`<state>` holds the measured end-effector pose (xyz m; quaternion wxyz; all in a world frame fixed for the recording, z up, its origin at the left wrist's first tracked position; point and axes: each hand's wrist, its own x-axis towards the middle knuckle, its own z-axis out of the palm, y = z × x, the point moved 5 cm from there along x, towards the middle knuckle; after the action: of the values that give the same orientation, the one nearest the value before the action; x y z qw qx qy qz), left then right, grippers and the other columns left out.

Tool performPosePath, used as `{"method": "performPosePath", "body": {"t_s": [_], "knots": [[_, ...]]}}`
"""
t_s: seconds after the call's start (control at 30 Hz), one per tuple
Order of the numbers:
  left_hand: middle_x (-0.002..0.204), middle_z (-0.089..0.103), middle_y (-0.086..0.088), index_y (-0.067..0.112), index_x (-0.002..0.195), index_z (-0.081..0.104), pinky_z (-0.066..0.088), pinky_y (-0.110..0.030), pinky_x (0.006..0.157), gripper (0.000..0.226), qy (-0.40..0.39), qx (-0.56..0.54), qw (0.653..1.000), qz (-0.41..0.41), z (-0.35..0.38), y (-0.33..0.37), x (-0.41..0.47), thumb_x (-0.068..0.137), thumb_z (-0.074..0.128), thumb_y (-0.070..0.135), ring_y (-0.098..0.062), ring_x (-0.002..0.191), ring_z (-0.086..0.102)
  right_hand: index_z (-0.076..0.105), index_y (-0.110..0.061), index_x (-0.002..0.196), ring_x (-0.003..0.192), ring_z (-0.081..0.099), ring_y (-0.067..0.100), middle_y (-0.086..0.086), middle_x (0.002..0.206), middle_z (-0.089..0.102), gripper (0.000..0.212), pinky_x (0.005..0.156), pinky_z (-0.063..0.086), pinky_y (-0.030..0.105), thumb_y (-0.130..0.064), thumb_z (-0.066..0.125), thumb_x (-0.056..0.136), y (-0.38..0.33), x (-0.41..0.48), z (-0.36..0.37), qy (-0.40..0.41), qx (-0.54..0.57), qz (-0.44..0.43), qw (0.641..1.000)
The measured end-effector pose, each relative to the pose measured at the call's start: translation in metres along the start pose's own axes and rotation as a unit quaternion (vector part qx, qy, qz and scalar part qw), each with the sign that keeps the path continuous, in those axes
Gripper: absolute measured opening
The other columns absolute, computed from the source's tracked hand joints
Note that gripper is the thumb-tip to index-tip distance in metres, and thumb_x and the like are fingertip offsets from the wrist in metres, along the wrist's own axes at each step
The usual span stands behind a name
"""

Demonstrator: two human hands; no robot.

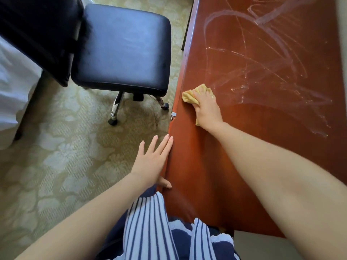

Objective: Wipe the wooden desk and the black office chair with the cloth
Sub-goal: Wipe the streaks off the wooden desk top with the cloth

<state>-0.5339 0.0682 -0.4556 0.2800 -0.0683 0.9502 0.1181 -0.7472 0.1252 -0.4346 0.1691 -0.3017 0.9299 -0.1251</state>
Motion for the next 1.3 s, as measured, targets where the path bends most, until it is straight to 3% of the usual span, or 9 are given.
{"method": "performPosePath", "body": {"t_s": [0.1,0.33,0.47,0.57,0.77,0.93,1.07,1.23,1.3], "knots": [[0.157,-0.026,0.002,0.021,0.135,-0.038,-0.001,-0.056,0.114,0.142,-0.004,0.011,1.000,-0.008,0.001,-0.002,0.000,0.056,0.066,0.076,-0.029,0.146,-0.016,0.039,-0.019,0.143,0.143,0.021,0.027,0.007,0.155,0.026,0.051,0.117,0.010,0.037,-0.007,0.044,0.094,-0.024,-0.026,0.022,0.043,0.021,-0.002,0.999],[0.157,-0.024,0.000,0.020,0.146,-0.025,-0.003,-0.058,0.113,0.136,-0.005,0.070,0.996,-0.049,-0.003,-0.003,-0.006,0.059,0.057,0.083,-0.030,0.145,-0.017,0.046,-0.018,0.140,0.141,0.029,0.024,0.004,0.149,0.038,0.053,0.115,0.016,0.039,-0.007,0.054,0.089,-0.034,-0.118,0.045,0.008,0.040,-0.160,0.986],[0.159,-0.018,-0.002,0.017,0.152,-0.004,-0.003,-0.057,0.114,0.121,0.000,0.107,0.990,-0.086,-0.004,0.004,-0.020,0.066,0.051,0.082,-0.026,0.146,-0.014,0.055,-0.013,0.133,0.135,0.039,0.030,0.008,0.142,0.048,0.049,0.113,0.027,0.046,-0.003,0.059,0.085,-0.024,-0.162,0.044,-0.014,0.040,-0.240,0.970],[0.160,-0.012,-0.003,0.019,0.153,0.000,-0.004,-0.057,0.114,0.114,-0.012,0.072,0.990,-0.122,0.001,0.005,-0.031,0.070,0.049,0.080,-0.026,0.147,-0.012,0.059,-0.014,0.129,0.131,0.045,0.031,0.008,0.137,0.053,0.052,0.109,0.031,0.048,-0.002,0.066,0.079,-0.011,-0.191,0.043,-0.051,0.008,-0.338,0.940],[0.160,-0.015,-0.001,0.027,0.151,-0.012,-0.007,-0.058,0.113,0.123,-0.054,0.055,0.990,-0.119,0.019,0.013,-0.043,0.063,0.053,0.084,-0.028,0.146,-0.016,0.060,-0.018,0.127,0.126,0.049,0.030,0.006,0.135,0.055,0.054,0.103,0.036,0.052,0.002,0.068,0.078,0.039,-0.193,0.024,-0.142,-0.108,-0.525,0.832],[0.160,-0.014,-0.001,0.032,0.150,-0.014,-0.008,-0.060,0.112,0.125,-0.038,0.071,0.988,-0.135,0.026,0.012,-0.045,0.057,0.049,0.088,-0.030,0.145,-0.017,0.048,-0.015,0.138,0.138,0.031,0.032,0.008,0.146,0.039,0.062,0.115,0.024,0.046,0.011,0.056,0.082,0.061,-0.138,0.003,-0.207,-0.167,-0.491,0.830],[0.160,-0.014,-0.002,0.030,0.151,-0.012,-0.008,-0.060,0.111,0.127,-0.007,0.067,0.985,-0.157,0.029,0.009,-0.050,0.055,0.046,0.091,-0.030,0.145,-0.017,0.030,-0.025,0.146,0.146,0.012,0.017,-0.003,0.156,0.019,0.060,0.114,-0.002,0.015,0.003,0.041,0.094,0.048,-0.082,-0.008,-0.180,-0.179,-0.430,0.867],[0.160,-0.016,-0.002,0.030,0.149,-0.018,-0.007,-0.059,0.112,0.131,0.030,0.042,0.984,-0.173,0.035,0.004,-0.054,0.053,0.044,0.092,-0.031,0.145,-0.018,0.034,-0.021,0.145,0.145,0.015,0.025,0.003,0.156,0.023,0.048,0.114,0.018,0.033,-0.011,0.042,0.100,0.002,-0.045,0.004,-0.118,-0.139,-0.298,0.937],[0.160,-0.016,-0.002,0.030,0.147,-0.024,-0.007,-0.058,0.112,0.132,0.051,0.030,0.983,-0.176,0.038,0.004,-0.056,0.052,0.045,0.092,-0.030,0.145,-0.017,0.036,-0.019,0.144,0.143,0.017,0.029,0.006,0.155,0.025,0.044,0.112,0.019,0.039,-0.012,0.040,0.100,-0.012,-0.051,0.017,-0.079,-0.119,-0.246,0.959]]}}
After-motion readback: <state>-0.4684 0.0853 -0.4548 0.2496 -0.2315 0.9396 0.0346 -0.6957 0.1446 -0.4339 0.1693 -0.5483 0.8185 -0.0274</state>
